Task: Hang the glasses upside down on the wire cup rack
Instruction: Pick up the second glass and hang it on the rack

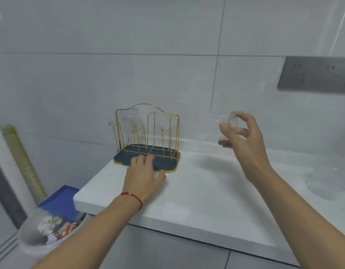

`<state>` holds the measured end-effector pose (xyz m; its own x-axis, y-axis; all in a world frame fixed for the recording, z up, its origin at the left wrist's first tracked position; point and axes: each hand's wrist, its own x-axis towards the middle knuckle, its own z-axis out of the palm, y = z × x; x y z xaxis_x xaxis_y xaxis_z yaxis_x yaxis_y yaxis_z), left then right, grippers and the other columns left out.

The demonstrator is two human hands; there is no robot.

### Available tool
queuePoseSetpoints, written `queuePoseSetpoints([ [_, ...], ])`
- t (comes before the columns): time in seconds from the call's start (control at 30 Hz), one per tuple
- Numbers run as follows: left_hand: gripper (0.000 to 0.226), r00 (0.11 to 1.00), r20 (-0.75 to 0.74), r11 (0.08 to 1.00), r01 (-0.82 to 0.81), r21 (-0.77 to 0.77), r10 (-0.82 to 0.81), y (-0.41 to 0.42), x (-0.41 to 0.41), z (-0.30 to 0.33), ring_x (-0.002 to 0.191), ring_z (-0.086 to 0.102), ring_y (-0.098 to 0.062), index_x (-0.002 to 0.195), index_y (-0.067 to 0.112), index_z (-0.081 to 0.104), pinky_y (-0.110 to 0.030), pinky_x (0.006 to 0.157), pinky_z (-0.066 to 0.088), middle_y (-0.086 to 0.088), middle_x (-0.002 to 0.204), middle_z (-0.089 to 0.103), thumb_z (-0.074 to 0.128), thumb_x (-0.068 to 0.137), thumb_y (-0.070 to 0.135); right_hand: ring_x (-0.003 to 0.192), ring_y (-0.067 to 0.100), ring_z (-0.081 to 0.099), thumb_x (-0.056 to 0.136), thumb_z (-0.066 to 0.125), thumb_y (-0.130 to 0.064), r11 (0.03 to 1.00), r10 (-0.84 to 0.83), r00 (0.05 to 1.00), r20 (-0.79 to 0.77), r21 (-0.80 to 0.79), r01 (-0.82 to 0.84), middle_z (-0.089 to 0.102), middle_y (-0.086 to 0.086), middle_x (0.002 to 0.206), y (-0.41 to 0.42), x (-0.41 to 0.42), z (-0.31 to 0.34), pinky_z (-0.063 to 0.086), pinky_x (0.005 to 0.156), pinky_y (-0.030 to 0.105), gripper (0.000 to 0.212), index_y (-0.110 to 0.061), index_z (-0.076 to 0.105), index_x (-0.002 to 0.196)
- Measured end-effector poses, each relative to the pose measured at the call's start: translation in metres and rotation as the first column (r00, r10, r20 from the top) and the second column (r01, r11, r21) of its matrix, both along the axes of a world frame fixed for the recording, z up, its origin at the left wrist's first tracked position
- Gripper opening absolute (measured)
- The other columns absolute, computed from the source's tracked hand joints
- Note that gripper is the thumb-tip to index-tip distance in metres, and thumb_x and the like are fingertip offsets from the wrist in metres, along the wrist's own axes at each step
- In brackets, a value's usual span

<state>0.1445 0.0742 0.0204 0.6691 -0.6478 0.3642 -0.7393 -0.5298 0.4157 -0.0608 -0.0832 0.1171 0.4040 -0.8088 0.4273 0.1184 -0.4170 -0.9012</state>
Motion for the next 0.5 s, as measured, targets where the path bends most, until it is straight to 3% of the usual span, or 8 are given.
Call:
queuePoseSetpoints([
  [0.07, 0.06, 0.997, 0.071, 0.999, -0.003, 0.052, -0.001, 0.005, 0.009, -0.013, 0.136, 0.034, -0.027, 0.143, 0.013, 0.043, -0.041, 0.112, 0.035, -0.009, 0.144, 0.047, 0.05, 0.093, 0.045, 0.073, 0.017, 0.08, 0.08, 0.075, -0.056, 0.998, -0.019, 1.0, 0.016, -0.065, 0.02, 0.069, 0.004, 0.115, -0.006, 0.033, 0.031, 0.06, 0.093, 0.043, 0.053, -0.048, 0.055, 0.129],
  [0.2, 0.062, 0.994, 0.094, 0.995, 0.048, 0.083, -0.056, 0.001, 0.015, -0.026, 0.144, 0.026, -0.027, 0.146, 0.019, 0.039, -0.047, 0.121, 0.023, -0.006, 0.153, 0.038, 0.039, 0.092, 0.051, 0.077, 0.016, 0.078, 0.076, 0.074, -0.056, 0.978, -0.051, 0.995, -0.09, -0.205, 0.031, 0.073, -0.006, 0.091, -0.018, 0.107, 0.081, 0.061, 0.092, 0.045, 0.06, -0.04, 0.056, 0.131],
  [0.37, 0.057, 0.995, 0.081, 0.988, 0.044, 0.145, -0.056, -0.003, 0.02, -0.028, 0.143, 0.028, -0.023, 0.14, 0.024, 0.044, -0.05, 0.118, 0.024, 0.0, 0.149, 0.041, 0.031, 0.092, 0.053, 0.117, 0.031, 0.067, 0.073, 0.07, -0.057, 0.92, -0.095, 0.953, -0.289, -0.391, -0.027, 0.062, -0.004, 0.137, -0.028, 0.188, 0.113, 0.054, 0.1, 0.045, 0.068, -0.035, 0.057, 0.136],
  [0.43, 0.054, 0.997, 0.062, 0.986, 0.038, 0.161, -0.048, -0.004, 0.02, -0.029, 0.14, 0.03, -0.023, 0.137, 0.025, 0.046, -0.05, 0.117, 0.025, 0.001, 0.144, 0.043, 0.032, 0.092, 0.052, 0.127, 0.031, 0.059, 0.074, 0.069, -0.059, 0.888, -0.124, 0.901, -0.415, -0.451, -0.085, 0.06, -0.001, 0.142, -0.034, 0.213, 0.119, 0.05, 0.098, 0.042, 0.069, -0.034, 0.058, 0.137],
  [0.5, 0.052, 0.998, 0.051, 0.984, 0.027, 0.179, -0.037, -0.004, 0.019, -0.028, 0.139, 0.031, -0.024, 0.135, 0.025, 0.046, -0.052, 0.117, 0.026, 0.0, 0.142, 0.044, 0.034, 0.092, 0.052, 0.124, 0.031, 0.056, 0.072, 0.065, -0.064, 0.86, -0.158, 0.832, -0.532, -0.489, -0.15, 0.061, 0.004, 0.137, -0.04, 0.232, 0.121, 0.048, 0.094, 0.042, 0.072, -0.033, 0.056, 0.137],
])
